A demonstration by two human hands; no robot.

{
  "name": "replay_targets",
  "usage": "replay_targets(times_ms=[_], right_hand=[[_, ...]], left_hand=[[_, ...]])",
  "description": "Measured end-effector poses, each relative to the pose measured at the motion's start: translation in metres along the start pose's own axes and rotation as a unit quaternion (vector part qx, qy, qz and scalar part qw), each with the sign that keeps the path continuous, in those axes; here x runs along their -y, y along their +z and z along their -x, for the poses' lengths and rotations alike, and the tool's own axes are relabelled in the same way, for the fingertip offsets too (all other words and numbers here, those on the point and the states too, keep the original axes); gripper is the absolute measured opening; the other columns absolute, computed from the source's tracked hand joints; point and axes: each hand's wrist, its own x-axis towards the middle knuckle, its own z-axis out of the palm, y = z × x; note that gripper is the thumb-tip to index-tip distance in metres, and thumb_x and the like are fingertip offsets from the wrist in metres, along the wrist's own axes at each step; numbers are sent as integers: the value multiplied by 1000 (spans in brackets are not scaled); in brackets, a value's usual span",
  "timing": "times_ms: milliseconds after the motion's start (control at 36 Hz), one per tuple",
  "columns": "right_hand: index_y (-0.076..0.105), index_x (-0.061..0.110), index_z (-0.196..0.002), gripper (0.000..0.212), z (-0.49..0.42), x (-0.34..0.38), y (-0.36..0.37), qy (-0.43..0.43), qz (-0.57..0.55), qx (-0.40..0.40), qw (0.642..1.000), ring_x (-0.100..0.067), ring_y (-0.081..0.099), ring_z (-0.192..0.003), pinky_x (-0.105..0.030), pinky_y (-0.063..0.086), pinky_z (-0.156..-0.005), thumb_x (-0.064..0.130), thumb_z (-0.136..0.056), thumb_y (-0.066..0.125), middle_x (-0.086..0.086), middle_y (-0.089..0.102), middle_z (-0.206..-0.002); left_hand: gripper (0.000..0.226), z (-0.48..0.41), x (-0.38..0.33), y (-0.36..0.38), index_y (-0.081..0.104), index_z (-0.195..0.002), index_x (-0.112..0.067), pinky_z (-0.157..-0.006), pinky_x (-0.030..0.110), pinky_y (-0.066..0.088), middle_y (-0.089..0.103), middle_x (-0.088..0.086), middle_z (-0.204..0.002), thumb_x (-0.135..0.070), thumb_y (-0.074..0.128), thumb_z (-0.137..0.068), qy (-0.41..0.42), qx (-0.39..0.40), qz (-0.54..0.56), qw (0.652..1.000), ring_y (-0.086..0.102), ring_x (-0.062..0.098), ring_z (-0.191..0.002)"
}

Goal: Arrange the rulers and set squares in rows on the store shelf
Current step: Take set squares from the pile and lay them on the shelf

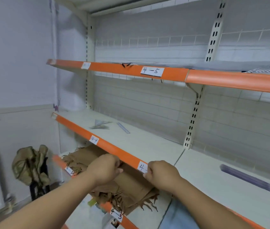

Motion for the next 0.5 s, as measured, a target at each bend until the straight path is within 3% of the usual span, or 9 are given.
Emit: replay_targets(times_ms=[111,194,278,389,500], right_hand=[[45,21,-74,29,-23,36,8,-26,-2,9,1000,-22,50,-82,-24,27,-52,41,-94,50,-2,55,-85],[46,20,-77,27,-39,57,14,-45,0,14,999,-21,50,-85,-26,30,-56,41,-94,49,1,50,-84],[37,24,-67,33,-56,77,20,-57,0,17,998,-18,46,-83,-25,32,-58,39,-94,49,2,51,-84],[46,20,-78,27,-81,100,27,-75,-1,35,997,-22,54,-86,-30,44,-72,41,-94,50,1,53,-85],[48,20,-79,25,-113,119,35,-96,-14,49,994,-23,58,-89,-31,44,-71,41,-93,51,2,56,-85]], left_hand=[[22,5,44,-11,49,-75,-26,-69,29,43,55,-6,-83,-37,59,-91,-40,-1,2,999,54,14,-82],[20,8,70,-16,58,-89,-19,-75,31,48,62,-1,-90,-39,59,-91,-60,4,2,998,58,16,-86],[20,9,92,-20,61,-93,-19,-81,33,51,61,-4,-91,-39,58,-91,-73,-1,4,997,58,14,-88],[19,3,117,-22,60,-84,-22,-79,35,52,63,-3,-90,-40,60,-89,-85,4,12,996,59,14,-86],[26,-5,140,-27,63,-95,-13,-80,34,50,63,5,-99,-38,58,-92,-106,10,-1,994,59,19,-91]])
